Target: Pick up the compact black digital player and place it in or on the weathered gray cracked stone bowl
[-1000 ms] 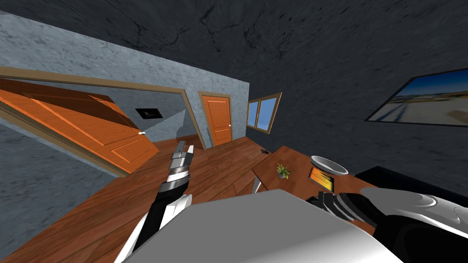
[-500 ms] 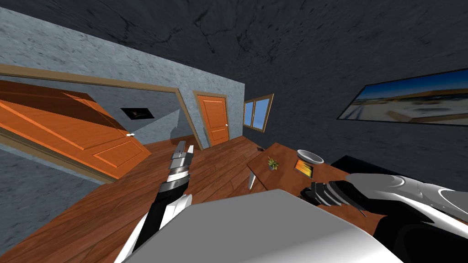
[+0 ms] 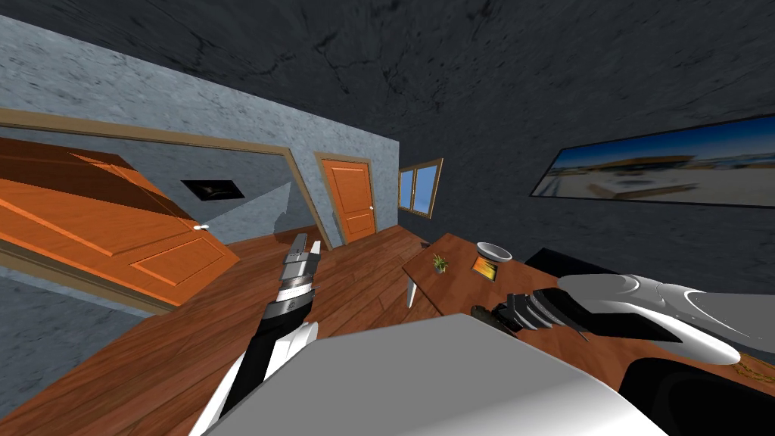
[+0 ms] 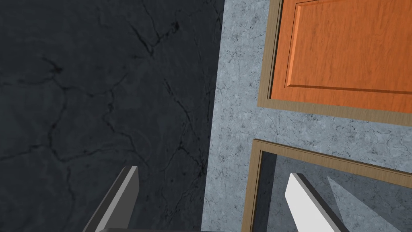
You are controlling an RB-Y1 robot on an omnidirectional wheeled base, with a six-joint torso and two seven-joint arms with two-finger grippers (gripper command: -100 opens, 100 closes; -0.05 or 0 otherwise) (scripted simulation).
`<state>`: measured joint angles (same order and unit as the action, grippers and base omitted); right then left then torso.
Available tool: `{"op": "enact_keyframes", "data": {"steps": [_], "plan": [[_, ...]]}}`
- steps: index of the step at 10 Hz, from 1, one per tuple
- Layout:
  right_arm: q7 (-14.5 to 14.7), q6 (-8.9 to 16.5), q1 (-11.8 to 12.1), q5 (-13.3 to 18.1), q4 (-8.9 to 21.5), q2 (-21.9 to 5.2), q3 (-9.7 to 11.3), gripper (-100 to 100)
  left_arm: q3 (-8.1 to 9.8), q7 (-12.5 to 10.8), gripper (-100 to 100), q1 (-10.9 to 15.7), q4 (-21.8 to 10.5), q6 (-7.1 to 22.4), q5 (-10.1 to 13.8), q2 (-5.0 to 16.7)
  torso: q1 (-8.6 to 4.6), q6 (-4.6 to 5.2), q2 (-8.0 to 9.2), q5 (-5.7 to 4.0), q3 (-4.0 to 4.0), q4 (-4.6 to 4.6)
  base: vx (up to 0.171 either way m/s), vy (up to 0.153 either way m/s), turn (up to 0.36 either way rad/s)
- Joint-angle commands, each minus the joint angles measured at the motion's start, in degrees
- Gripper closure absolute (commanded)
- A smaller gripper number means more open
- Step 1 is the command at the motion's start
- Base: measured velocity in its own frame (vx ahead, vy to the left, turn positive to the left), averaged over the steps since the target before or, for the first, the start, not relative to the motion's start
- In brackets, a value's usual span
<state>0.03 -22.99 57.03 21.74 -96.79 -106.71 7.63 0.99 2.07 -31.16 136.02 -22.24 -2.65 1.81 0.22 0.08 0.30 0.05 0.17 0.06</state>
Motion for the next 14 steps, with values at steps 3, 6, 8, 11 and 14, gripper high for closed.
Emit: {"op": "enact_keyframes", "data": {"steps": [3,6,8,11,14], "plan": [[-0.7,-0.4,0.0,0.1,-0.4,-1.2,-0.5,100,0.00,0.0,0,0.0,0.0,0.0,0.0,0.0,0.02,-0.01,-0.10,0.01,-0.06,-0.02,-0.038,-0.020,-0.032],[-0.6,-0.4,0.2,0.0,-0.4,-1.2,-0.6,-100,0.00,0.0,0,0.0,0.0,0.0,0.0,0.0,0.11,-0.04,-0.29,0.03,-0.17,-0.06,0.000,0.000,0.000],[-0.6,-0.4,0.2,0.0,-0.4,-1.2,-0.6,-100,0.00,0.0,0,0.0,0.0,0.0,0.0,0.0,0.12,-0.04,-0.31,0.03,-0.18,-0.07,0.000,0.000,0.000],[-1.8,-1.5,-0.4,-0.8,-0.4,-3.8,-1.6,-100,0.00,0.0,0,0.0,0.0,0.0,0.0,0.0,0.10,-0.02,-0.27,0.04,-0.16,-0.06,-0.016,-0.005,-0.071],[-1.8,-1.5,-0.4,-1.4,-0.4,-3.8,-1.6,-100,0.00,0.0,0,0.0,0.0,0.0,0.0,0.0,0.11,-0.03,-0.27,0.03,-0.16,-0.06,-0.006,-0.001,0.008]]}}
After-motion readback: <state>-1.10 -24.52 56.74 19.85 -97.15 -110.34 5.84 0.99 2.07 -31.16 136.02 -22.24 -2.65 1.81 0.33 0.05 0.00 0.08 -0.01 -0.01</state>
